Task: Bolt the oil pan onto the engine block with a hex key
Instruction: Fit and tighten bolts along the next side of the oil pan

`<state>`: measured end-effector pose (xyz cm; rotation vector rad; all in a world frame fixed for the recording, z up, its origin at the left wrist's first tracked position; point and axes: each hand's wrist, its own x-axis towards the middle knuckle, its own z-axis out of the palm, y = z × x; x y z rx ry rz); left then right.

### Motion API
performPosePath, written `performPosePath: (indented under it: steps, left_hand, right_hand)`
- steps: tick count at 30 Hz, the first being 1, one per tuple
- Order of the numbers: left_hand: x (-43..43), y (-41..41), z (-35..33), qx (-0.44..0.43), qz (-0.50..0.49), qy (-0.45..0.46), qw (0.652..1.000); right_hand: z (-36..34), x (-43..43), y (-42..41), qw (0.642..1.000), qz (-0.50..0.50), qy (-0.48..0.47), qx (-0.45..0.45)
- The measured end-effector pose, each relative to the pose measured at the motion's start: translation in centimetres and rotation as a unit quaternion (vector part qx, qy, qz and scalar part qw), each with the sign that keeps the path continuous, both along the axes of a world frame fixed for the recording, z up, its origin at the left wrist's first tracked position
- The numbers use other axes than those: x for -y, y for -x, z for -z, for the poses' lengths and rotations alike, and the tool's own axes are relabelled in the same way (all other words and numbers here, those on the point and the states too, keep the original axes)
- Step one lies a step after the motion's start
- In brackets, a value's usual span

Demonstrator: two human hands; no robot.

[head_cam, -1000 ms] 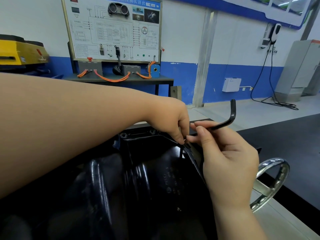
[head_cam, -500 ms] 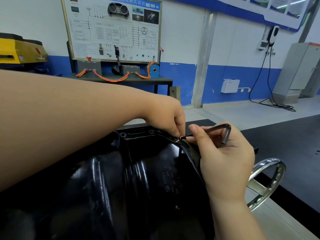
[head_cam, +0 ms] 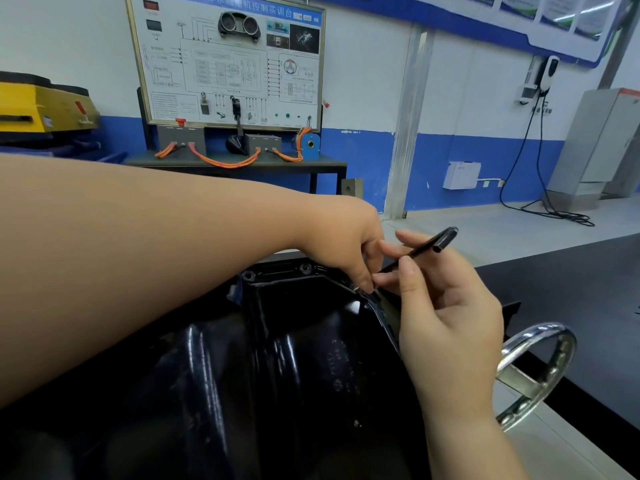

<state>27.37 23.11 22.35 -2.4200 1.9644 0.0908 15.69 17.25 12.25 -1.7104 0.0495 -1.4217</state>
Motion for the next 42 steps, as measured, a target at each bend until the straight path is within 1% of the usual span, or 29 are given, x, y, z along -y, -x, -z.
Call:
performPosePath:
  steps: [4, 9, 11, 14, 18, 20, 24, 27, 32, 35, 39, 42]
  left_hand:
    - [0.0, -0.2, 0.1, -0.001, -0.004, 0.001, 1.000]
    - [-0.2, -0.2, 0.0, -0.012, -0.012, 0.010, 1.000]
    - [-0.1, 0.0, -0.1, -0.019, -0.008, 0.020, 1.000]
    - [0.1, 0.2, 0.0, -0.017, 0.000, 0.022, 1.000]
    - [0.0, 0.1, 0.1, -0.035, -0.014, 0.028, 0.999]
    - [0.1, 0.1, 0.1, -0.036, -0.016, 0.026, 0.999]
    - [0.1, 0.0, 0.1, -0.033, -0.011, 0.029, 0.999]
    - [0.0, -0.1, 0.1, -0.030, -0.010, 0.036, 0.999]
    - [0.0, -0.1, 0.2, -0.017, -0.007, 0.021, 1.000]
    - [0.0, 0.0, 0.1, -0.010, -0.004, 0.029, 1.000]
    - [0.0, 0.1, 0.1, -0.011, 0.011, 0.021, 1.000]
    - [0.0, -0.1, 0.1, -0.019, 0.006, 0.020, 1.000]
  right_hand:
    - [0.2, 0.3, -0.1, 1.000, 0.017, -0.010, 0.000]
    - [0.1, 0.4, -0.2, 0.998, 0.028, -0.058, 0.015]
    - [0.1, 0.3, -0.2, 0.998, 0.026, -0.064, 0.014]
    - [-0.1, 0.1, -0.1, 0.999, 0.012, -0.047, 0.006]
    - [-0.2, 0.0, 0.1, 0.999, 0.008, -0.045, 0.006]
    - [-0.4, -0.1, 0.3, 1.000, 0.007, -0.013, 0.008]
    - [-0.9, -0.3, 0.7, 0.999, -0.041, 0.007, 0.009]
    - [-1.1, -0.3, 0.8, 1.000, -0.021, 0.013, 0.008]
    - [-1.1, -0.6, 0.4, 0.997, -0.026, -0.060, 0.037]
    - [-0.9, -0.5, 0.1, 0.994, -0.014, -0.095, 0.043]
    - [-0.9, -0.5, -0.1, 0.992, -0.018, -0.115, 0.041]
    - [-0.8, -0.7, 0.1, 0.994, -0.034, -0.100, 0.038]
